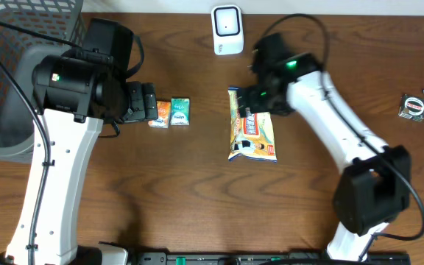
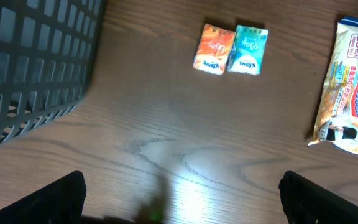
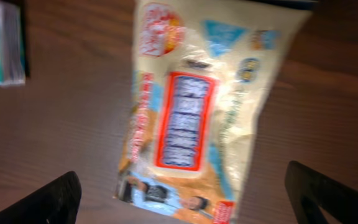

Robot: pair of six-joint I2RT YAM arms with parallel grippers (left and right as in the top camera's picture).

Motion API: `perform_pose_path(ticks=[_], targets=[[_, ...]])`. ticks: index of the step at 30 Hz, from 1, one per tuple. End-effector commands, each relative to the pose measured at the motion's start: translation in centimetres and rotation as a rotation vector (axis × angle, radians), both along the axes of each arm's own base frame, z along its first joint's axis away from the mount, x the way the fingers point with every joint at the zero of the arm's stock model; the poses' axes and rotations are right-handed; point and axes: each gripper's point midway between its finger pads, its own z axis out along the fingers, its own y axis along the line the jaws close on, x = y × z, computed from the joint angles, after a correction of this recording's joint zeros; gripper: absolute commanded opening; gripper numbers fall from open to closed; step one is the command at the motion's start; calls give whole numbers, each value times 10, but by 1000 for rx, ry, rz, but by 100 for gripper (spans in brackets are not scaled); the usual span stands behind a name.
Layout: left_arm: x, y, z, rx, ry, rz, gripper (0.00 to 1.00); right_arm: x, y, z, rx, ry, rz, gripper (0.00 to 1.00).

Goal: Scan the item barcode

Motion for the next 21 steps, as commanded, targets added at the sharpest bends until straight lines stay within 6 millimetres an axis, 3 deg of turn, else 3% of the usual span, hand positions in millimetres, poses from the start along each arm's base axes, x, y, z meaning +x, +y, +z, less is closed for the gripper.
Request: perform_pose_path(ticks=[1,6,11,18,21], targets=[[-1,1,-1,5,6,6,98,0,-2,-24,-208,-52,-76,99],[-1,1,-1,5,6,6,98,-3,12,-56,-364,-88,-40,99],[-1,1,-1,5,6,6,98,-10,9,-85,-519,-90,8,99],[-1,1,-1,5,6,6,98,-23,4,-123,-541,18,9,98],[-1,1,-1,5,6,6,98,-25,1,-131,-543,44,3,82]])
